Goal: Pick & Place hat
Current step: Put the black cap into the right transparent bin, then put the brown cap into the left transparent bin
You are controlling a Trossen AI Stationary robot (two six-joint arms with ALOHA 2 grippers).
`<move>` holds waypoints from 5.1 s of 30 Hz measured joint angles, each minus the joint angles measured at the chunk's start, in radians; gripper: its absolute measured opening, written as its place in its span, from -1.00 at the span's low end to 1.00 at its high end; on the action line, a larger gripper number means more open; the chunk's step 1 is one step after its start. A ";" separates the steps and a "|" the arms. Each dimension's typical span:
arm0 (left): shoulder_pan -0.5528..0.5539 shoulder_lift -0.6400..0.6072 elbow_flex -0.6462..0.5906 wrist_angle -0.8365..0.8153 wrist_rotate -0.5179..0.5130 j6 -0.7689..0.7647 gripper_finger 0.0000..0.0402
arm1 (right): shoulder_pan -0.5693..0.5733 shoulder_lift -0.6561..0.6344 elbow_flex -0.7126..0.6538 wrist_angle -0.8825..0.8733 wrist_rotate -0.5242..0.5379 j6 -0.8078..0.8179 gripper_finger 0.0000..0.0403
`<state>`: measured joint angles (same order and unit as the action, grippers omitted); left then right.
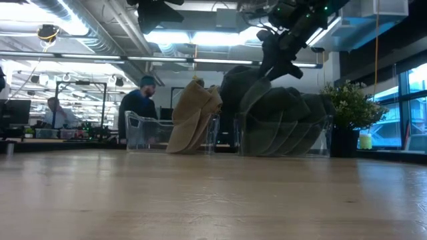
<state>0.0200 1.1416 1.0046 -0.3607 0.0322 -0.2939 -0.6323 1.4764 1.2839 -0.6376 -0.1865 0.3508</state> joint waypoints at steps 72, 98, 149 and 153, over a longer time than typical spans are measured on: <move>0.002 0.000 0.000 -0.002 -0.016 0.072 -0.18 | 0.358 -0.099 0.174 -0.065 0.427 -0.109 0.21; 0.002 0.003 0.000 -0.002 -0.069 0.125 -0.18 | 0.859 -0.102 -0.185 -0.646 -0.070 0.141 0.10; 0.002 0.003 0.000 0.006 -0.121 0.124 -0.19 | 1.036 -0.033 -0.514 -0.147 -0.024 0.297 -0.83; 0.002 0.003 0.000 0.006 -0.121 0.122 -0.18 | 1.015 -0.033 -0.336 -0.289 0.019 0.248 -0.83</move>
<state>0.0223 1.1446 1.0046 -0.3551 -0.0887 -0.1721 0.3828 1.4429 0.9481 -0.9268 -0.1678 0.5988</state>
